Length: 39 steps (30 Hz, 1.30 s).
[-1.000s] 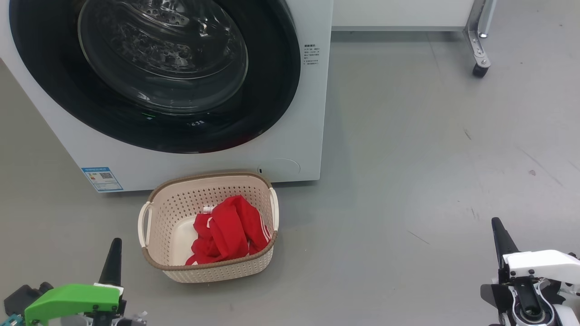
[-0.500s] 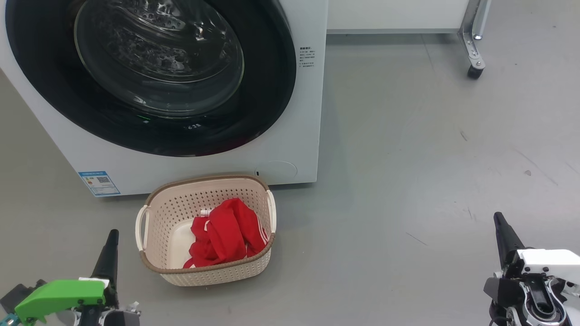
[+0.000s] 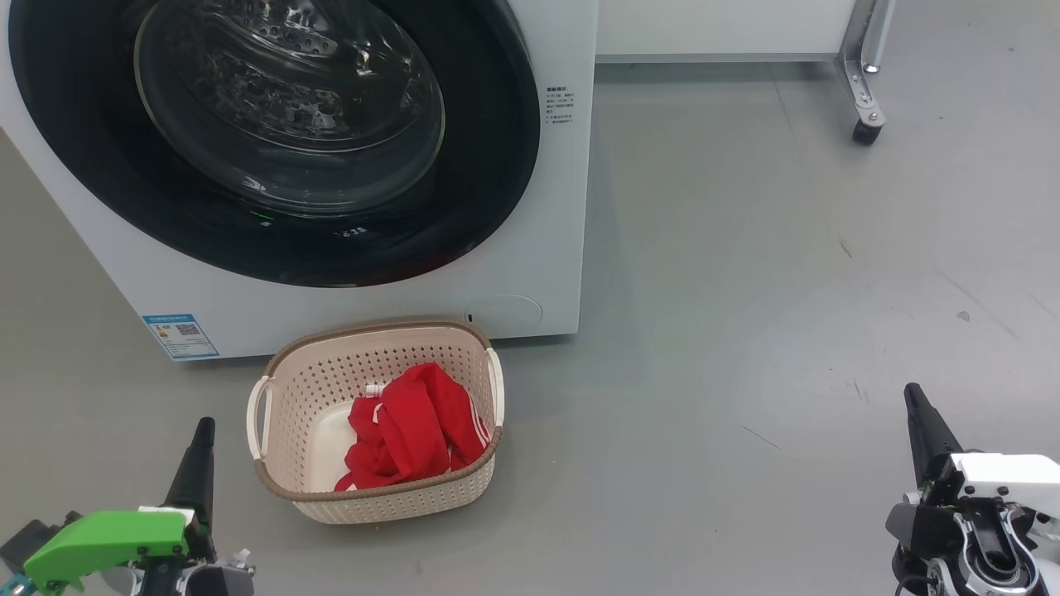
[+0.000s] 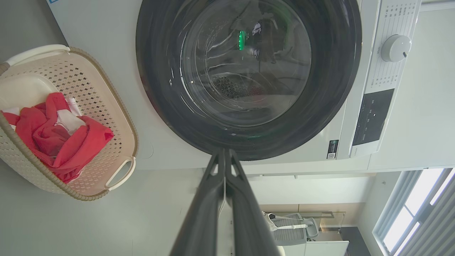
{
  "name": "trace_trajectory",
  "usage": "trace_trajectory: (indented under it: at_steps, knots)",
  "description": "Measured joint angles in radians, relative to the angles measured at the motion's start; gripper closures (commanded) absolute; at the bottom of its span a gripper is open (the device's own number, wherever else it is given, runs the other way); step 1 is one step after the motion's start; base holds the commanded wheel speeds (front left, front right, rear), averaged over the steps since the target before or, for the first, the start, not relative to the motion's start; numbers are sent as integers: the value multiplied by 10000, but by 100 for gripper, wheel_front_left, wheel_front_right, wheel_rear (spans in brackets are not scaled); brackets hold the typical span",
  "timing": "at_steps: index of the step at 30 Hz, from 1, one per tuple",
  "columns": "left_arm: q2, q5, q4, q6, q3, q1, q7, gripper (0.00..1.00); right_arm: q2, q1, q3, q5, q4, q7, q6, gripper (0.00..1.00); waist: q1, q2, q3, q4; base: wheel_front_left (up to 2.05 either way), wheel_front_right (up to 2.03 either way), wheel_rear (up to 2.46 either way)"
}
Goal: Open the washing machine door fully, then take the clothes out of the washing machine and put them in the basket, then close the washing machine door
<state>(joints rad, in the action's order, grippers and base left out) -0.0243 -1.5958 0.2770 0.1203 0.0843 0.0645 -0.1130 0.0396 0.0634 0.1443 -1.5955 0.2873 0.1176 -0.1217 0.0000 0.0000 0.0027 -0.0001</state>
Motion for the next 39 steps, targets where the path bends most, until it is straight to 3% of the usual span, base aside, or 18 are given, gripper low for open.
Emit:
trace_trajectory:
  at_steps: [39]
  knots:
    - [-2,0,-6,0,0,1,0,100,-2,0,-13,-2,-44,0,0,100,0,0,2,0,0,0,0]
